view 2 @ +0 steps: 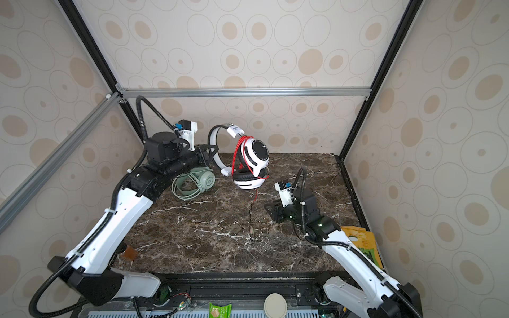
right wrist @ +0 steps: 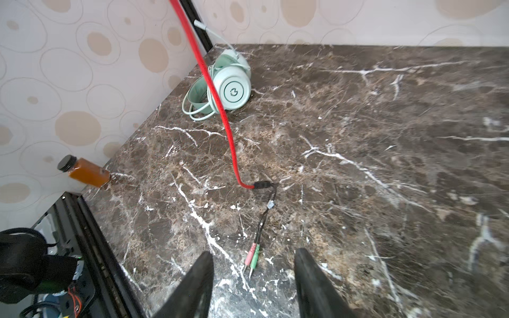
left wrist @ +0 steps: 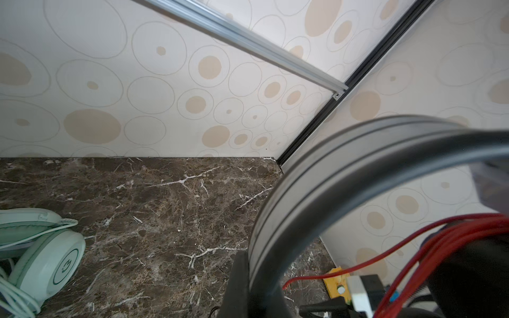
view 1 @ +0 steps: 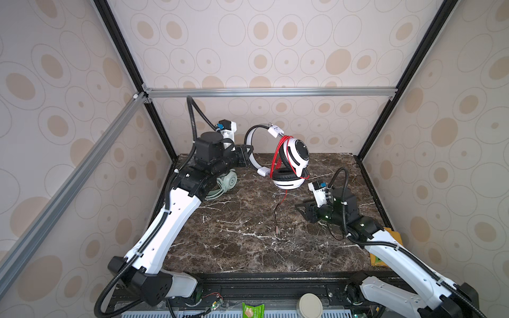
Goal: Wrap the headphones
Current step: 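Raise the white headset with left while right grasps the cable near the plugs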
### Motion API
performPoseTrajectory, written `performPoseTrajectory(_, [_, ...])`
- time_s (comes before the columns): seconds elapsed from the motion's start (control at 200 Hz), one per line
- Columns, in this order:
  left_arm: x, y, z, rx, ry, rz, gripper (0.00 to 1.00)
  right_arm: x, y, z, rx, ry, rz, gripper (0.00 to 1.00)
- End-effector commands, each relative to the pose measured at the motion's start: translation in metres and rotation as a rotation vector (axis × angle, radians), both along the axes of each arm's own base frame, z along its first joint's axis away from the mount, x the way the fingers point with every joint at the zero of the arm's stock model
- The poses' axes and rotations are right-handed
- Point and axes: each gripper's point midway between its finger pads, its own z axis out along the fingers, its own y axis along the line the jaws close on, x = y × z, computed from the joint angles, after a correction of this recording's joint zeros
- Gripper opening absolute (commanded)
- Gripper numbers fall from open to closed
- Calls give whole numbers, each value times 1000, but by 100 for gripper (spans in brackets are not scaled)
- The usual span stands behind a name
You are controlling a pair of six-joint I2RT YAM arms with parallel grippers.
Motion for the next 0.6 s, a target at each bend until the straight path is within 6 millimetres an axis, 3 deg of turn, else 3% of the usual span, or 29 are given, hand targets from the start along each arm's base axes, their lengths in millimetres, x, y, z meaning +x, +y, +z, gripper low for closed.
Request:
performPoseTrajectory(0.0, [16, 2, 50, -79, -117, 56, 0, -4, -18, -24, -102, 39, -57, 51])
performPoseTrajectory(0.195, [29, 13, 41, -45, -106, 141, 0, -8, -9, -54, -118, 126, -1, 51])
performPoseTrajectory(0.45, [25, 62, 20, 68, -41, 367, 0, -2, 32, -105, -14, 313, 129, 51])
performPoseTrajectory(0.59, [19, 74, 17, 84, -33, 394, 0, 11, 51, -121, 66, 322, 161, 52])
